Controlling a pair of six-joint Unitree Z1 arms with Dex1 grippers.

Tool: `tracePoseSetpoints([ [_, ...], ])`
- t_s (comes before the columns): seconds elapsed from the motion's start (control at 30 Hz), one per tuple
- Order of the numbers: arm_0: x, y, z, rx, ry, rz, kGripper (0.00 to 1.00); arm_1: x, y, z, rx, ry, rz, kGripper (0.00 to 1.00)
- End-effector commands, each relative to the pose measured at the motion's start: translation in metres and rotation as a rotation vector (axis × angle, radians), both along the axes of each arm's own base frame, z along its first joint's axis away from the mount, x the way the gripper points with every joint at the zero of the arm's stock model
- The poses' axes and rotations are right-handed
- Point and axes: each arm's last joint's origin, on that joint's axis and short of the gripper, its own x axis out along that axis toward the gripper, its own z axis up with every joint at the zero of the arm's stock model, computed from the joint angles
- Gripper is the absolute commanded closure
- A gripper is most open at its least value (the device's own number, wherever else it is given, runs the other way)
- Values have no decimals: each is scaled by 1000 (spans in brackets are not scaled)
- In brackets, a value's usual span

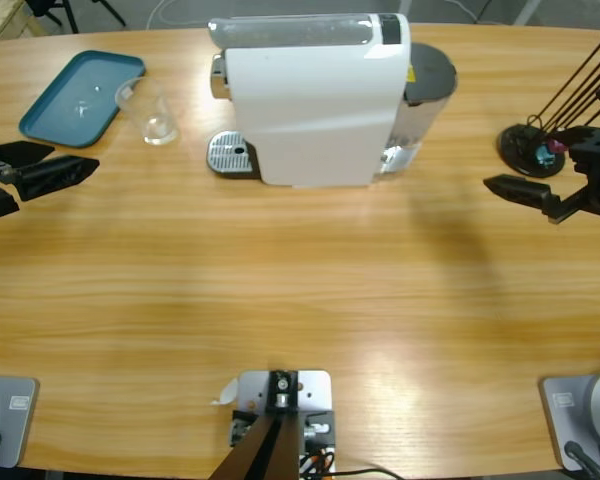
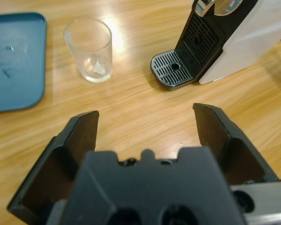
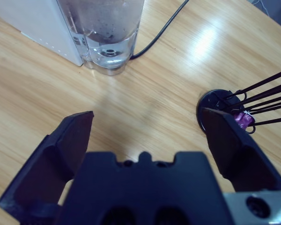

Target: Pour coffee

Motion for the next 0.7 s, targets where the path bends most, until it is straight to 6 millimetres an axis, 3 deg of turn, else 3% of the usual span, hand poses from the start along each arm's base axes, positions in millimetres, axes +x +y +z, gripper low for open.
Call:
tracePoseSetpoints([
  [0.03, -19, 19, 15, -9, -117, 4, 138, -3, -2, -7, -10, 13, 15, 0],
  [0.17, -25, 22, 26, -68, -101, -3, 55, -4, -2, -7, -5, 9, 17, 0],
  [0.33, -20, 14, 35, -157, -38, -20, 102, -4, -2, -6, -3, 5, 18, 0],
  [0.6, 37, -12, 73, -453, 225, -102, 124, -5, -3, -6, -3, 2, 17, 0],
  [0.7, 59, -20, 76, -550, 310, -138, 46, -5, -3, -5, -2, 1, 17, 0],
])
